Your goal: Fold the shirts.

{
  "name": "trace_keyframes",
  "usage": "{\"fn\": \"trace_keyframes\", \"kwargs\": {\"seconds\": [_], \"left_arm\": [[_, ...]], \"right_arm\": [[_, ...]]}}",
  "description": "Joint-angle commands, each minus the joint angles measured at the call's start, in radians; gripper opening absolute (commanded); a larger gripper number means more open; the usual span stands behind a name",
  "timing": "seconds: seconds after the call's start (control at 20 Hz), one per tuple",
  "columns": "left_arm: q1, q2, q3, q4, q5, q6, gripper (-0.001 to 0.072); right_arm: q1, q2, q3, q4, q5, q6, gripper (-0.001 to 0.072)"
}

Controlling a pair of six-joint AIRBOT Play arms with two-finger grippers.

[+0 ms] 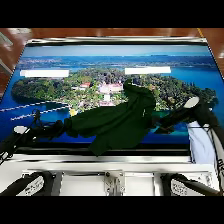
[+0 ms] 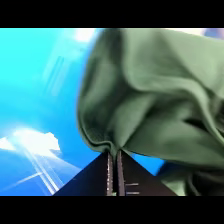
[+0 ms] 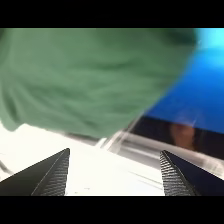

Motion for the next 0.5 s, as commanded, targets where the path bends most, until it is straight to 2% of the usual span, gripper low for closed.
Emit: {"fn": "trace_keyframes", "kwargs": {"seconds": [0.0,0.2,0.45], "left_arm": [[-0.001,0.038,0.039,0.017,-0.077,0.062,0.0041],[0.0,0.084,0.058,0.027,-0.116,0.098,0.0041],[0.0,0.089,0.077,0.026,-0.133,0.098,0.0041]], "right_arm": [[0.14,0.0,-0.12,0.073,-0.127,0.018,0.0692],[0.209,0.0,-0.175,0.09,-0.158,0.065,0.0692],[0.327,0.0,-0.196,0.154,-0.373,0.185,0.069]]}}
